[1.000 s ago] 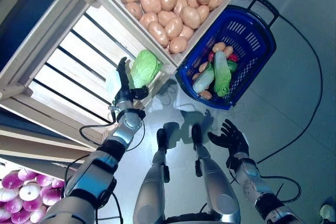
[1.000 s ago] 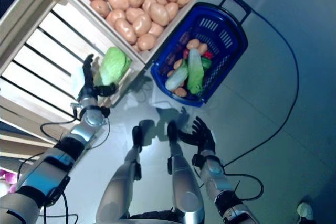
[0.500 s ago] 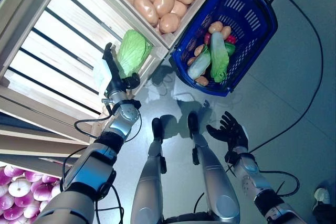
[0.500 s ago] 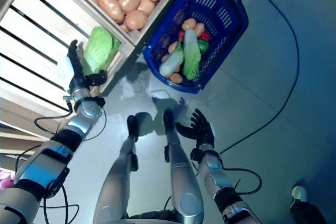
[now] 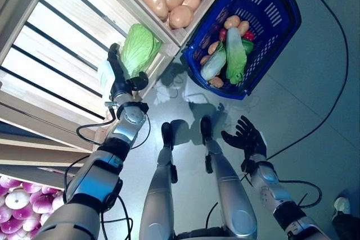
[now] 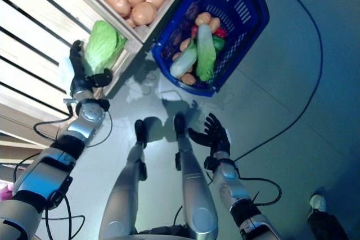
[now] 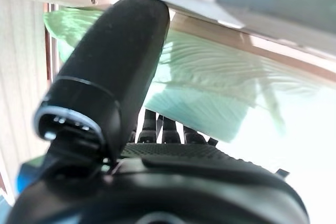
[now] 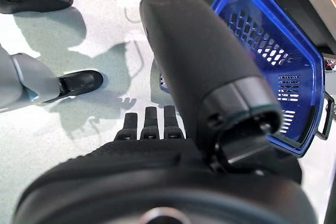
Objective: Put vegetables into the basket
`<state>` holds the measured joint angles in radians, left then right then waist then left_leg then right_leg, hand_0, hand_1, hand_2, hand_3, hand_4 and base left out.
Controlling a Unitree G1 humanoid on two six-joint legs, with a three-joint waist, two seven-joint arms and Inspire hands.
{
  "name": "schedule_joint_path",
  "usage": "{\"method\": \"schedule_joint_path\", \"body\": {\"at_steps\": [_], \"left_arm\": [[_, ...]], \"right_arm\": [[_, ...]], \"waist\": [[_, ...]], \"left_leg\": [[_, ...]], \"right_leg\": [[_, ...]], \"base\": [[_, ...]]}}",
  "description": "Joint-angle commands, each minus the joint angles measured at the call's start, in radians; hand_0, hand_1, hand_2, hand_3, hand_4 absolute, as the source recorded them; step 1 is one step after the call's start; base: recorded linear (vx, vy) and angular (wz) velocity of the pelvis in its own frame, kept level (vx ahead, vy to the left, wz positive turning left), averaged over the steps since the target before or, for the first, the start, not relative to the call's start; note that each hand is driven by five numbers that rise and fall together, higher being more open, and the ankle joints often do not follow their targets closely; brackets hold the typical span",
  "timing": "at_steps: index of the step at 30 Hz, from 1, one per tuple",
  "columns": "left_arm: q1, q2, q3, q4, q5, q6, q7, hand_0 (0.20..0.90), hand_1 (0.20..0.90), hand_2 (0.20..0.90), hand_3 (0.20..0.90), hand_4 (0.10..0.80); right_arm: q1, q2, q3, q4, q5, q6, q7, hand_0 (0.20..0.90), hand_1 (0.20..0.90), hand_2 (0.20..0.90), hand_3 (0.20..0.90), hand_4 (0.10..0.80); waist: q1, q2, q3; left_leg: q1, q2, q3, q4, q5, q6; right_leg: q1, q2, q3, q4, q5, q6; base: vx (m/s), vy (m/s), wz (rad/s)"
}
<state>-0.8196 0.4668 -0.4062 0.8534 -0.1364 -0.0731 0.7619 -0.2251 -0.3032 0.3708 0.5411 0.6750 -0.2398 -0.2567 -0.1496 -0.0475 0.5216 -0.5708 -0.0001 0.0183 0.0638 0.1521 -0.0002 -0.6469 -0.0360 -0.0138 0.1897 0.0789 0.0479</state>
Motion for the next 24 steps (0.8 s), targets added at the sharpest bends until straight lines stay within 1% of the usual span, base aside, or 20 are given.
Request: {"method": "schedule_joint_path", "body": {"at_steps": [1,2,3,4,5,6,11,20,22,24], "left_arm": [[-0.071,0.03,0.017,0.005,-0.014,-0.019,0.008,0.862,0.862,0.862,0.862,0.775],[-0.077,0.027,0.013,0.006,-0.024,-0.019,0.01,0.535,0.535,0.535,0.535,0.557],[-0.078,0.026,0.013,0.007,-0.025,-0.02,0.011,0.514,0.514,0.514,0.514,0.543],[-0.079,0.018,0.012,0.009,-0.022,-0.014,0.003,0.451,0.451,0.451,0.451,0.5],[-0.08,0.017,0.012,0.009,-0.02,-0.013,0.003,0.418,0.418,0.418,0.418,0.478],[-0.082,0.014,0.012,0.009,-0.01,-0.005,0.004,0.3,0.3,0.3,0.3,0.4],[-0.1,0.017,0.001,0.031,-0.017,0.024,-0.003,0.3,0.3,0.3,0.3,0.4],[-0.103,0.012,-0.007,0.037,-0.015,0.039,-0.005,0.3,0.3,0.3,0.3,0.4],[-0.101,0.008,-0.008,0.037,-0.013,0.046,-0.006,0.3,0.3,0.3,0.3,0.4],[-0.096,0.009,-0.008,0.036,-0.027,0.036,-0.008,0.3,0.3,0.3,0.3,0.4]], "right_arm": [[0.044,-0.041,-0.01,-0.131,-0.021,-0.017,-0.031,0.9,0.9,0.9,0.9,0.8],[0.044,-0.04,-0.011,-0.132,-0.021,-0.016,-0.035,0.9,0.9,0.9,0.9,0.8],[0.043,-0.04,-0.011,-0.131,-0.019,-0.017,-0.035,0.9,0.9,0.9,0.9,0.8],[0.043,-0.037,-0.01,-0.127,-0.018,-0.018,-0.03,0.9,0.9,0.9,0.9,0.8],[0.042,-0.037,-0.01,-0.126,-0.018,-0.018,-0.029,0.9,0.9,0.9,0.9,0.8],[0.042,-0.035,-0.008,-0.125,-0.019,-0.019,-0.027,0.9,0.9,0.9,0.9,0.8],[0.029,-0.029,0.001,-0.129,-0.014,-0.017,-0.042,0.9,0.9,0.9,0.9,0.8],[0.023,-0.03,0.003,-0.13,-0.012,-0.008,-0.045,0.9,0.9,0.9,0.9,0.8],[0.022,-0.026,0.004,-0.124,-0.014,-0.015,-0.044,0.9,0.9,0.9,0.9,0.8],[0.025,-0.024,0.007,-0.121,-0.008,-0.032,-0.044,0.9,0.9,0.9,0.9,0.8]], "waist": [[-0.014,-0.027,-0.002],[-0.014,-0.028,-0.002],[-0.014,-0.028,-0.002],[-0.014,-0.03,-0.002],[-0.014,-0.031,-0.002],[-0.014,-0.032,-0.002],[-0.015,-0.036,-0.002],[-0.016,-0.034,-0.002],[-0.015,-0.033,-0.002],[-0.013,-0.033,-0.002]], "left_leg": [[-0.083,0.012,0.017,0.082,-0.012,-0.004],[-0.087,0.012,0.016,0.084,-0.013,-0.003],[-0.088,0.012,0.016,0.085,-0.013,-0.003],[-0.089,0.012,0.014,0.083,-0.012,-0.003],[-0.089,0.011,0.014,0.082,-0.012,-0.002],[-0.087,0.011,0.015,0.079,-0.012,-0.001],[-0.084,0.012,0.017,0.068,-0.007,-0.002],[-0.08,0.012,0.02,0.056,-0.004,-0.003],[-0.074,0.012,0.021,0.047,-0.003,-0.002],[-0.054,0.014,0.023,0.041,-0.008,-0.001]], "right_leg": [[0.001,0.01,0.004,0.009,0.027,-0.017],[-0.003,0.012,0.004,0.01,0.027,-0.017],[-0.004,0.011,0.004,0.011,0.027,-0.017],[-0.005,0.011,0.003,0.009,0.028,-0.016],[-0.005,0.012,0.003,0.009,0.028,-0.016],[-0.004,0.012,0.003,0.006,0.03,-0.017],[-0.003,0.015,0.003,0.002,0.035,-0.014],[-0.001,0.015,0.002,-0.004,0.037,-0.014],[0.004,0.014,-0.001,-0.009,0.037,-0.014],[0.02,0.016,-0.004,-0.01,0.029,-0.015]], "base": [[0.0,0.0,0.0],[0.0,0.0,0.0],[0.0,0.0,0.0],[0.0,0.0,0.0],[0.0,0.0,0.0],[0.0,0.0,0.0],[0.0,0.0,0.0],[0.0,0.0,0.0],[0.0,0.0,0.0],[0.0,0.0,0.0]]}}
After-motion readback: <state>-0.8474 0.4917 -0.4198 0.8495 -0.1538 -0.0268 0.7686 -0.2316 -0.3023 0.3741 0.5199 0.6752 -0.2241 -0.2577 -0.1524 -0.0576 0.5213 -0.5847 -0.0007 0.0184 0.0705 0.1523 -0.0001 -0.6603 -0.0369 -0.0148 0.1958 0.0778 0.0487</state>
